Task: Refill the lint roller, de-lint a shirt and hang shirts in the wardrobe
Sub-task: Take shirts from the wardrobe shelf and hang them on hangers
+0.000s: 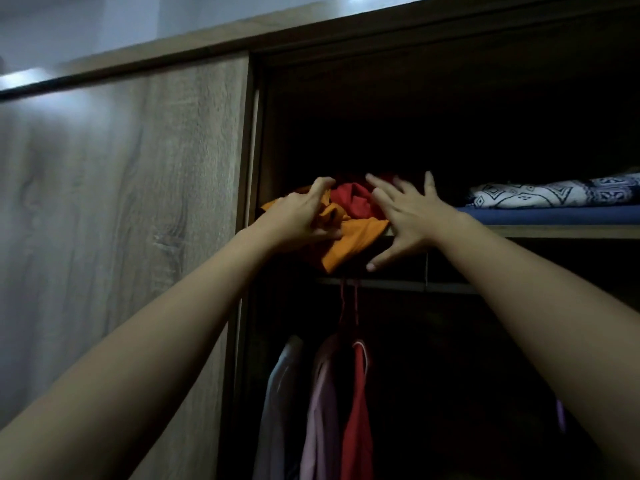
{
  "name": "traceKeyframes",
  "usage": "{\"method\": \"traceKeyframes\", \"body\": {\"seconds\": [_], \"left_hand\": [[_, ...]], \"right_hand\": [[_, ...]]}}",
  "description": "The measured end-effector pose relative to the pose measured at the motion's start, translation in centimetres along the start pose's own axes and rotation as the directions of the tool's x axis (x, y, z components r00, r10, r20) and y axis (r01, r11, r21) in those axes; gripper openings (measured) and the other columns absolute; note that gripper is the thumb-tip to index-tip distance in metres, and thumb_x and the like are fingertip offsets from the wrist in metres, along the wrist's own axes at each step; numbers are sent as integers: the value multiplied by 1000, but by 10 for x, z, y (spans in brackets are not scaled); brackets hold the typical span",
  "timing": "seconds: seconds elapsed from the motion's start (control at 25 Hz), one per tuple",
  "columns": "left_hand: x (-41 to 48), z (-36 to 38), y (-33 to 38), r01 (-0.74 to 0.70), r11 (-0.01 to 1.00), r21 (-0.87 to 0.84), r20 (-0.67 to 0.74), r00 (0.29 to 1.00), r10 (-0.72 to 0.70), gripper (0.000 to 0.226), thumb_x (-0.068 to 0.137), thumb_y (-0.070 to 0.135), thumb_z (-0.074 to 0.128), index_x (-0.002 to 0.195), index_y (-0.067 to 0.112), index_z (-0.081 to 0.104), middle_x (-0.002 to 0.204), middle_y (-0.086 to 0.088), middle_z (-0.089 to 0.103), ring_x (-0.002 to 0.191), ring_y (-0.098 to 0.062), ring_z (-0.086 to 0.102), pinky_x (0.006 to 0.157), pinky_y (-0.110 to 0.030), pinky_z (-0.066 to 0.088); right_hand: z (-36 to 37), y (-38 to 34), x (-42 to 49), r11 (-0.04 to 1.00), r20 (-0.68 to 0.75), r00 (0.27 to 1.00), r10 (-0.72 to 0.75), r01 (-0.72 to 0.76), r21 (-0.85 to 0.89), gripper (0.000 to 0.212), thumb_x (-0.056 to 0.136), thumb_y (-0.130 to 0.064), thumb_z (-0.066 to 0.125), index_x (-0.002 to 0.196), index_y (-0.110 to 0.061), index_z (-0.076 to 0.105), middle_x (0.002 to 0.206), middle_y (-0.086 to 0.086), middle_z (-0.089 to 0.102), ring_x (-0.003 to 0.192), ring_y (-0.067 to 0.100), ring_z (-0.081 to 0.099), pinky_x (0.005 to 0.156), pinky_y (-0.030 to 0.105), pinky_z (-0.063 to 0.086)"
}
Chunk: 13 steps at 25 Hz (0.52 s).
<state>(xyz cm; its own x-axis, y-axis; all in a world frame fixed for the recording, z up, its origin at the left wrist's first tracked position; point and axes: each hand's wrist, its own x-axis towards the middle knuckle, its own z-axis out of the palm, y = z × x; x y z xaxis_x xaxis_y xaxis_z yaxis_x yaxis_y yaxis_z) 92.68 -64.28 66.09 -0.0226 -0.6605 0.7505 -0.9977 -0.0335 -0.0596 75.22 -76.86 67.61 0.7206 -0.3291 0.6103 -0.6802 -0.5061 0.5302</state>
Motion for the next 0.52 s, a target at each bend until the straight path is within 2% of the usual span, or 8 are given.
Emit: {"method": "traceKeyframes", "body": {"seconds": [0.08, 0.16, 0.2, 0.28, 0.32, 0.4, 0.48, 0.52], "left_hand": [[-2, -4, -7, -72, 996, 53, -12, 997, 73, 48, 90, 33, 61, 132, 16, 48, 116, -16, 60, 106, -34, 60, 91, -45, 50], [-6, -4, -12, -191, 978, 87, -63, 978, 197, 28, 92, 24, 58, 115, 9, 62, 108, -14, 63, 99, -30, 62, 86, -44, 50], [-9, -3, -13, -251, 962, 110, -101, 960, 262, 27, 92, 24, 56, 110, 6, 64, 105, -14, 63, 96, -30, 62, 83, -45, 51], [-14, -3, -10, -329, 922, 203, -184, 912, 366, 43, 87, 39, 46, 105, 4, 63, 101, -14, 64, 92, -31, 60, 76, -46, 52], [-15, -2, -9, -312, 918, 245, -209, 908, 364, 54, 81, 48, 40, 105, 6, 62, 104, -13, 62, 96, -31, 57, 77, -46, 50], [-11, 8, -6, -163, 956, 245, -188, 959, 211, 69, 72, 64, 37, 118, 15, 54, 130, -15, 45, 119, -34, 41, 89, -53, 42], [-3, 22, -4, -4, 991, 131, -96, 995, 17, 76, 72, 72, 52, 129, 24, 39, 152, -10, 18, 136, -36, 21, 101, -62, 31], [1, 28, -6, 26, 993, 118, -62, 998, -19, 77, 74, 69, 58, 133, 26, 33, 155, -9, 14, 138, -37, 20, 103, -63, 31]], "right_hand": [[-1, 1, 5, 989, 87, 996, -15, 2, 150, 122, 53, -77, 66, 147, -34, 1, 159, -5, -4, 140, 37, 14, 106, 59, 28], [-2, -1, 7, 980, 135, 991, 3, -29, 195, 119, 53, -73, 70, 147, -38, 4, 158, -4, 0, 138, 37, 14, 104, 56, 34], [-2, -2, 7, 981, 150, 988, 24, -52, 187, 120, 52, -73, 71, 147, -37, 6, 157, -2, 0, 138, 38, 13, 104, 57, 34], [-3, -3, 7, 981, 152, 985, 82, -107, 164, 121, 53, -70, 72, 148, -32, 6, 157, 2, 0, 138, 38, 12, 106, 58, 33], [-4, -4, 6, 980, 138, 985, 104, -125, 154, 120, 55, -68, 73, 148, -30, 6, 156, 5, 0, 138, 38, 12, 106, 57, 33], [-5, -6, 2, 980, 104, 985, 136, -149, 130, 117, 59, -64, 73, 148, -27, 7, 155, 9, 1, 137, 39, 14, 106, 55, 33], [-6, -11, -3, 986, 72, 987, 142, -147, 77, 115, 59, -66, 72, 147, -23, 11, 153, 12, 5, 134, 40, 18, 103, 53, 37], [-7, -13, -6, 989, 61, 988, 140, -143, 38, 118, 56, -70, 71, 146, -20, 14, 151, 13, 7, 132, 40, 21, 101, 52, 39]]}}
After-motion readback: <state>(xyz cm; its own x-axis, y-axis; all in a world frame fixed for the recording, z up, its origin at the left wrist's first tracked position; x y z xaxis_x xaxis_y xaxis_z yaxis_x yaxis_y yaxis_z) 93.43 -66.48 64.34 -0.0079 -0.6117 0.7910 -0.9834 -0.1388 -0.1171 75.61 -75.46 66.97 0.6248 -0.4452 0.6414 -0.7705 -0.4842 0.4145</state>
